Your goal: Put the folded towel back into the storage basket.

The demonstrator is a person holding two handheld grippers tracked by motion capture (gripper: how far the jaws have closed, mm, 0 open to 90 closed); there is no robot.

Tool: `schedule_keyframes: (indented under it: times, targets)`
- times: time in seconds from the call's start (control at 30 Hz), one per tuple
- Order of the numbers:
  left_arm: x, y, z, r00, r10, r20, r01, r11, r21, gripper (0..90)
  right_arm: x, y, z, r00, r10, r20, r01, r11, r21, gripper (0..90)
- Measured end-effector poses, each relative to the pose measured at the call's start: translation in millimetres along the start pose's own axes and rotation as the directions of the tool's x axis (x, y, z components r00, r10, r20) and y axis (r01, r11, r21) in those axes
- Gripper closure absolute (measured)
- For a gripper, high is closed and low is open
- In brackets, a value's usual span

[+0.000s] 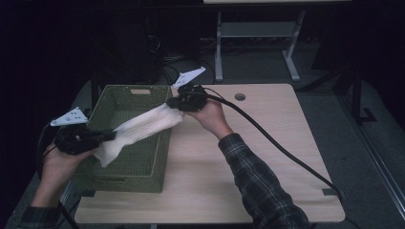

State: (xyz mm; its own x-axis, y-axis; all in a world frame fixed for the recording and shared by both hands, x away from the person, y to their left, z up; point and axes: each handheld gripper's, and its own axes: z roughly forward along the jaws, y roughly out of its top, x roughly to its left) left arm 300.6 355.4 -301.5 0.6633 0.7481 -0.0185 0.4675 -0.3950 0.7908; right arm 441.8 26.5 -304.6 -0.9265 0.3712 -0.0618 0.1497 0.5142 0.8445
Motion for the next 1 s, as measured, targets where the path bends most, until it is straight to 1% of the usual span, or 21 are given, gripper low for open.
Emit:
schedule_keyframes:
  times: [0.1, 0.17, 0.2, 0.23, 0.27, 0.3, 0.37, 0.47, 0.5, 0.53, 0.57, 0.63, 0.67, 0.73, 0.8, 0.83, 0.87, 0.9, 0.97, 1.0]
  targets:
    - [9.7, -13.0, -4.0, 0.9997, -0.02, -0.013, 0.02, 0.9998, 0.002, 84.9, 3.6, 6.1, 16.9, 0.9999, -0.01, -0.013, 0.01, 1.0, 0.006, 85.3]
    - [16.5, -21.7, -6.1, 0.9995, -0.027, -0.012, 0.027, 0.9996, -0.001, 84.9, 6.1, 9.4, 28.4, 0.9997, -0.009, -0.024, 0.009, 1.0, 0.014, 85.3]
    - [19.8, -26.0, -6.8, 0.9993, -0.035, -0.013, 0.035, 0.9994, -0.004, 84.9, 6.3, 10.7, 34.0, 0.9995, -0.019, -0.026, 0.019, 1.0, 0.02, 85.4]
    - [22.6, -30.0, -7.4, 0.9991, -0.038, -0.015, 0.039, 0.9993, 0.002, 84.9, 7.7, 11.7, 39.1, 0.9994, -0.013, -0.033, 0.014, 1.0, 0.019, 85.4]
    - [25.4, -33.7, -7.7, 0.9989, -0.044, -0.012, 0.044, 0.999, -0.003, 84.9, 8.2, 12.1, 43.5, 0.9991, -0.01, -0.041, 0.011, 1.0, 0.012, 85.4]
    - [27.7, -36.9, -7.8, 0.9987, -0.049, -0.011, 0.049, 0.9988, -0.005, 84.9, 8.5, 12.9, 48.0, 0.9988, -0.003, -0.049, 0.004, 1.0, 0.022, 85.3]
    - [31.3, -42.2, -7.7, 0.9986, -0.05, -0.017, 0.05, 0.9987, 0.004, 84.9, 10.4, 13.9, 57.5, 0.9987, -0.013, -0.05, 0.014, 0.999, 0.036, 85.4]
    - [36.9, -50.6, -4.8, 0.9978, -0.064, -0.016, 0.065, 0.9978, 0.015, 84.8, 11.6, 13.7, 69.1, 0.9985, -0.017, -0.053, 0.019, 0.999, 0.046, 85.4]
    - [38.4, -54.5, -2.0, 0.9973, -0.072, -0.018, 0.072, 0.9972, 0.02, 84.7, 12.4, 13.4, 72.5, 0.9983, -0.011, -0.056, 0.013, 0.999, 0.05, 85.4]
    - [40.8, -58.0, 0.4, 0.9976, -0.067, -0.018, 0.068, 0.9971, 0.035, 84.6, 12.4, 12.9, 76.5, 0.9982, -0.015, -0.058, 0.018, 0.998, 0.055, 85.4]
    - [41.7, -60.6, 2.6, 0.9973, -0.072, -0.017, 0.073, 0.9965, 0.04, 84.6, 13.2, 12.1, 79.9, 0.9983, -0.015, -0.056, 0.019, 0.998, 0.063, 85.4]
    - [43.3, -63.3, 5.5, 0.9969, -0.077, -0.017, 0.078, 0.9959, 0.046, 84.5, 12.9, 10.2, 83.9, 0.9982, -0.018, -0.058, 0.023, 0.997, 0.071, 85.4]
    - [44.0, -64.6, 6.8, 0.9965, -0.082, -0.017, 0.083, 0.9954, 0.047, 84.4, 13.3, 9.3, 85.6, 0.9981, -0.008, -0.061, 0.012, 0.997, 0.071, 85.4]
    - [45.7, -65.8, 8.6, 0.9967, -0.079, -0.019, 0.08, 0.995, 0.06, 84.3, 12.0, 6.1, 90.2, 0.9979, -0.009, -0.063, 0.015, 0.996, 0.084, 85.4]
    - [45.9, -66.0, 10.5, 0.9961, -0.086, -0.022, 0.087, 0.9939, 0.067, 84.0, 12.5, 3.8, 93.6, 0.9979, 0.0, -0.064, 0.006, 0.996, 0.093, 85.3]
    - [45.8, -65.8, 11.0, 0.9958, -0.088, -0.025, 0.089, 0.9938, 0.066, 83.8, 11.7, 2.7, 95.1, 0.9979, -0.01, -0.064, 0.016, 0.995, 0.098, 85.4]
    - [45.6, -65.7, 11.2, 0.9955, -0.091, -0.026, 0.092, 0.9936, 0.065, 83.4, 12.3, 1.9, 96.5, 0.9977, 0.002, -0.068, 0.005, 0.995, 0.099, 85.3]
    - [45.8, -65.7, 11.4, 0.9954, -0.091, -0.031, 0.093, 0.9933, 0.069, 82.6, 12.0, 1.2, 97.4, 0.9979, -0.003, -0.065, 0.01, 0.995, 0.101, 85.3]
    - [46.1, -65.6, 10.5, 0.9954, -0.083, -0.048, 0.086, 0.9942, 0.064, 77.9, 12.3, 0.0, 99.5, 0.9977, 0.01, -0.066, -0.003, 0.995, 0.103, 85.4]
    - [46.2, -65.6, 10.4, 0.9949, -0.086, -0.052, 0.089, 0.9942, 0.06, 74.5, 11.3, -0.9, 100.8, 0.9979, 0.002, -0.065, 0.005, 0.994, 0.108, 85.4]
